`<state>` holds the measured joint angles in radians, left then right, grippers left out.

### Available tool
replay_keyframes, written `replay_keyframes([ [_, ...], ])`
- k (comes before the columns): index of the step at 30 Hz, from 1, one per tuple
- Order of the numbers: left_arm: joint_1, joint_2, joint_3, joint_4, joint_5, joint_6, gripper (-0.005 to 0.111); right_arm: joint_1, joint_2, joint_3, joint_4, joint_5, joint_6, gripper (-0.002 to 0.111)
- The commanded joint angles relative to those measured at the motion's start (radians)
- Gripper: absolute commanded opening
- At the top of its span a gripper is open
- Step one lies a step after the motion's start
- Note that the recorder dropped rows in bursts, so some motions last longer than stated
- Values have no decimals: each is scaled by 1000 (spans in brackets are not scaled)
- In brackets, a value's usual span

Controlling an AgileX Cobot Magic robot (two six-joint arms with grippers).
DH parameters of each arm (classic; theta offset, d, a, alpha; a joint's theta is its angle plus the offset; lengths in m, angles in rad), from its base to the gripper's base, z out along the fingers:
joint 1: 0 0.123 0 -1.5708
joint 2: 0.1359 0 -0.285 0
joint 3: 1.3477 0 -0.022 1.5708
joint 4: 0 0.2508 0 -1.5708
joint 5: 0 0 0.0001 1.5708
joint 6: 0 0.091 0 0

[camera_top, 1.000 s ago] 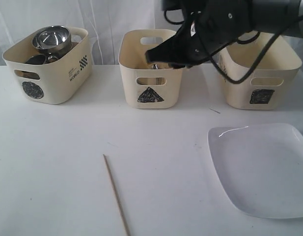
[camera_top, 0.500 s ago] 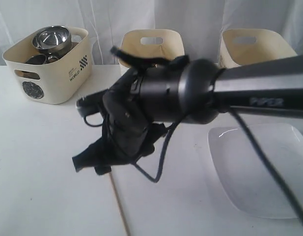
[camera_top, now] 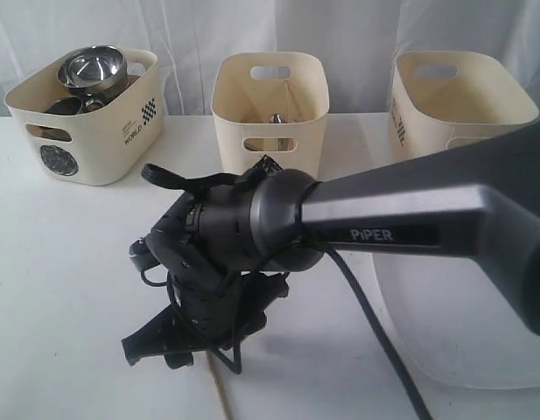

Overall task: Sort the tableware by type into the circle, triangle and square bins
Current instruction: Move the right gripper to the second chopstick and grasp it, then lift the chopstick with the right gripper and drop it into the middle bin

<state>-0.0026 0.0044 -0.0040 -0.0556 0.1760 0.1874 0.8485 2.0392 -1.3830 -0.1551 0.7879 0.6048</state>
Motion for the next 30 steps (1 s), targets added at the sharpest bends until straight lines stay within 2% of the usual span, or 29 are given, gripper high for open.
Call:
replay_keyframes([
  [1,1,-4,4,-2,-5,-7,0,4,36,-3,8,18,1,53],
  [6,1,-4,4,-2,-5,-7,0,4,50,-1,10,14,-9,33],
  [9,1,-4,4,-2,-5,-7,0,4,50,-1,34,0,-64,2],
  [13,1,-4,4,-2,-5,-7,0,-15,12,13,27,-84,-33,0],
  [19,1,-4,4,-2,-5,-7,0,-105,-205,193,-66,-481,180,0],
  [25,1,-4,4,-2,-5,-7,0,-290,-450,354,-168,-703,208,0],
  [30,1,-4,4,-2,-5,-7,0,-497,-525,367,-170,-922,178,0],
])
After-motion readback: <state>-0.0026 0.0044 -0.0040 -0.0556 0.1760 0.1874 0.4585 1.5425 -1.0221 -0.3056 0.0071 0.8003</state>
